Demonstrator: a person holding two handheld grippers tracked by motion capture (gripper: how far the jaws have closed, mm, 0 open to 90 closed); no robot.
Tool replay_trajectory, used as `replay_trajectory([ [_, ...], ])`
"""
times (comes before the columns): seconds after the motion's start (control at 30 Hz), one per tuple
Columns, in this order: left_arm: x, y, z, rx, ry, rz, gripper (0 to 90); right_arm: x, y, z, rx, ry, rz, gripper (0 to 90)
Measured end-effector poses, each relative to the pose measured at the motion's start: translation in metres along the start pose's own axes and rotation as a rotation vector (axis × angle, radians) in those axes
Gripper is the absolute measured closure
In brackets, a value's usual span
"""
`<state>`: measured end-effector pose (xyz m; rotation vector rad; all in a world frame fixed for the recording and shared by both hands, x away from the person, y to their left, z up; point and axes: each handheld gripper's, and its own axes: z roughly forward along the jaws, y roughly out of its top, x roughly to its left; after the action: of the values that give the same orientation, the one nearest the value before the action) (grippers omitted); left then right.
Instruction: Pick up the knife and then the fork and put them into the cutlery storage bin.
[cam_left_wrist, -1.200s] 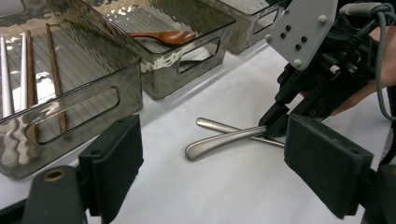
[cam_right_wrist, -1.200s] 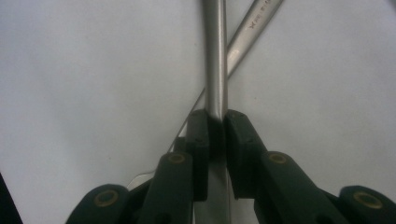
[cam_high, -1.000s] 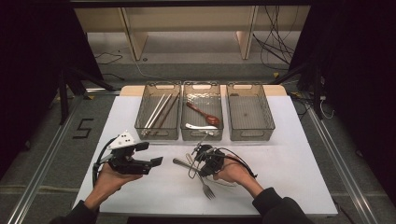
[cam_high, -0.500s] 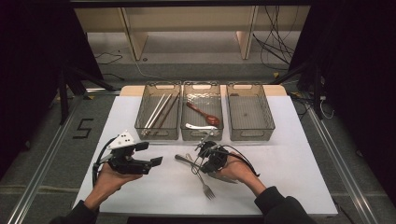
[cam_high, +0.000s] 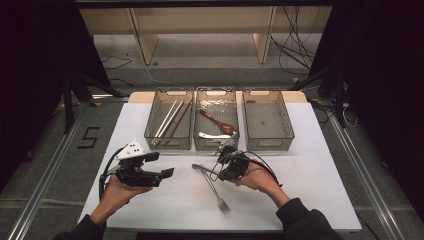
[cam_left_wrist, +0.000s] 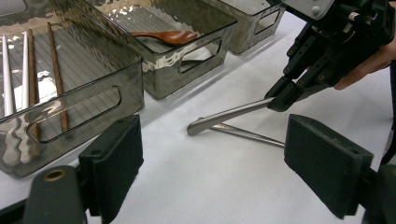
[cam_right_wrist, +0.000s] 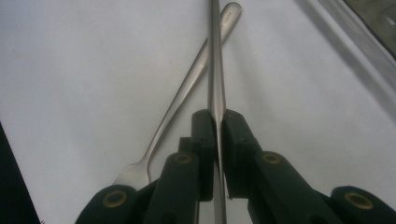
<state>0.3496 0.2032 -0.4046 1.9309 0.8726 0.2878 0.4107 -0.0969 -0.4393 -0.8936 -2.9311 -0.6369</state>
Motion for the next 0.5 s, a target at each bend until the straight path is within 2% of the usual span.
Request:
replay_trajectory([
  [0.23, 0.0, 0.0, 0.0, 0.0, -0.001, -0.002, 19.1, 0.0, 0.0, -0.005, -0.015, 0.006, -0.001, 85.6],
  [0.33, 0.0, 0.0, 0.0, 0.0, -0.002, -0.002, 19.2, -0.002, -0.001, -0.008, -0.027, -0.008, 0.004, 85.9],
  [0.5, 0.0, 0.0, 0.0, 0.001, 0.0, -0.003, 19.2, -0.005, -0.001, -0.021, -0.068, -0.012, 0.02, 86.4],
])
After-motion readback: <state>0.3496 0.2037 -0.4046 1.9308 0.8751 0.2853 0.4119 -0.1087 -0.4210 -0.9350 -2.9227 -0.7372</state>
